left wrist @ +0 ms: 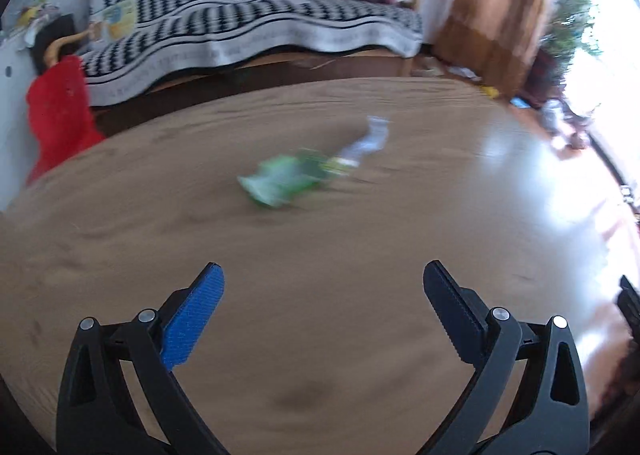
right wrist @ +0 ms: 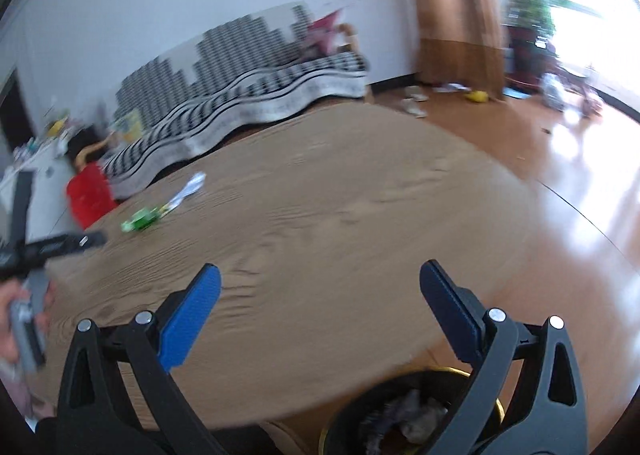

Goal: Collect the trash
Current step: 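Grasp the green plastic tray with the left tool while the right tool grasps the silver wrapper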

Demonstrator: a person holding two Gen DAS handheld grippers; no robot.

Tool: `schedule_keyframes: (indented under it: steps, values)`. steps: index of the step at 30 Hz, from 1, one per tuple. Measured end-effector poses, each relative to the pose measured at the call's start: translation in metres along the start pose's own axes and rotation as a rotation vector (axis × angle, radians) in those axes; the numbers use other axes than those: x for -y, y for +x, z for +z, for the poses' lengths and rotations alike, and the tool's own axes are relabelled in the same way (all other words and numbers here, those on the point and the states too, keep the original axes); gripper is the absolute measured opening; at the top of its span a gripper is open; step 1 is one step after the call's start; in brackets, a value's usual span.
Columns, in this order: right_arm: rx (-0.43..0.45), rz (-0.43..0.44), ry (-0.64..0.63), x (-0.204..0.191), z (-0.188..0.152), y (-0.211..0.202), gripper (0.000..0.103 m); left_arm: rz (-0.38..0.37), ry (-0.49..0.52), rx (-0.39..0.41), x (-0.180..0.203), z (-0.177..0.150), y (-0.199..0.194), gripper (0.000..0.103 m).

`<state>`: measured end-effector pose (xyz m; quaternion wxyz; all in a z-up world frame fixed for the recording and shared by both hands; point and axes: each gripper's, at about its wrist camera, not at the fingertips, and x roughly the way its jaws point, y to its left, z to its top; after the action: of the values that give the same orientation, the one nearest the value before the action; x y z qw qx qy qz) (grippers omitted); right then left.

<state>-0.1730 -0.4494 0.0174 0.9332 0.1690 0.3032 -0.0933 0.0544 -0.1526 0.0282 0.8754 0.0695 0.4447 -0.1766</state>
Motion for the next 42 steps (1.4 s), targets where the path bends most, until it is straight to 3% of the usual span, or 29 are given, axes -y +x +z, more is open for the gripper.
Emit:
schedule_keyframes:
  steps: [5, 14, 20, 26, 30, 34, 36, 42]
  values:
    - [-0.047, 0.063, -0.026, -0.047, 0.029, 0.05, 0.096, -0.013, 0.079, -0.067, -0.023, 0.03, 0.047, 0.097]
    - [-0.111, 0.109, -0.069, -0.091, 0.05, 0.13, 0.096, -0.018, 0.153, -0.119, -0.038, 0.066, 0.129, 0.098]
    - [-0.132, 0.112, -0.163, -0.125, 0.072, 0.173, 0.096, 0.023, 0.058, -0.079, -0.068, 0.071, 0.132, 0.098]
    - [-0.198, 0.134, -0.151, -0.168, 0.086, 0.225, 0.096, 0.033, 0.044, -0.03, -0.073, 0.057, 0.124, 0.098]
    - [-0.204, 0.076, -0.176, -0.199, 0.099, 0.26, 0.096, 0.053, 0.02, -0.019, -0.069, 0.059, 0.126, 0.098]
    - [-0.284, 0.0, -0.202, -0.219, 0.103, 0.306, 0.096, 0.048, 0.028, -0.023, -0.064, 0.065, 0.13, 0.098]
    - [-0.301, -0.063, -0.278, -0.224, 0.097, 0.313, 0.098, 0.047, 0.025, -0.023, -0.065, 0.064, 0.13, 0.098]
    - [-0.314, -0.018, -0.333, -0.22, 0.092, 0.303, 0.098, 0.054, 0.009, -0.016, -0.065, 0.06, 0.127, 0.095]
